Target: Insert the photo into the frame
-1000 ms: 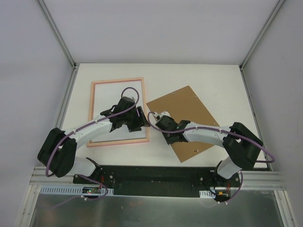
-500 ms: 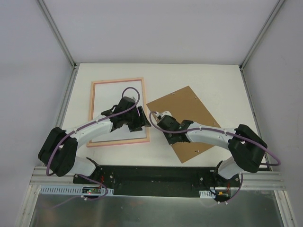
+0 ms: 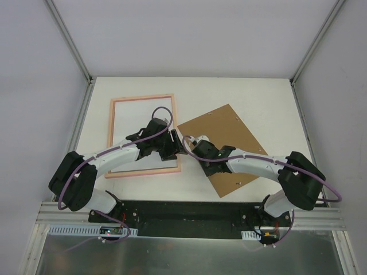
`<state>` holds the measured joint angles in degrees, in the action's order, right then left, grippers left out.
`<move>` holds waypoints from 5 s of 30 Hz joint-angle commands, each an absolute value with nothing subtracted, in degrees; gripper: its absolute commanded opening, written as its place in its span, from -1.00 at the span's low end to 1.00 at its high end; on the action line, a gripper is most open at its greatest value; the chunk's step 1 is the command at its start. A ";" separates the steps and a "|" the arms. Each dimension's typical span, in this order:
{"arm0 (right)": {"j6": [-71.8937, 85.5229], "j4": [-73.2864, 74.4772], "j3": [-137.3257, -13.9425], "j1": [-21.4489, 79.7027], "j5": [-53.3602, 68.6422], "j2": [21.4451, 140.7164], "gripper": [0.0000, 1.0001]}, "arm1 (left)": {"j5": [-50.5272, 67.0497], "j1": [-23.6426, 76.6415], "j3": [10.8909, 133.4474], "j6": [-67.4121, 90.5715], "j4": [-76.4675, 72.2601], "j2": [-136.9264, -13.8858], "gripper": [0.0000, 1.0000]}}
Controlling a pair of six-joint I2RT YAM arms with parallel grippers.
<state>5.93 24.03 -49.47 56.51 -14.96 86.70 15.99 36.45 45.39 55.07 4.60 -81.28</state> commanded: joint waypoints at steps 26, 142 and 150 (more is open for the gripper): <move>8.09 23.03 -49.48 55.37 -15.21 87.90 -0.99 | 16.70 38.76 44.74 58.27 0.18 -81.91 0.27; 6.59 28.65 -55.81 54.76 -14.86 79.54 -0.99 | 19.51 41.92 50.88 76.11 -29.26 -108.63 0.01; 6.77 31.37 -55.81 54.14 -16.34 75.77 -0.70 | 19.16 41.84 53.00 73.75 -29.80 -108.02 -0.75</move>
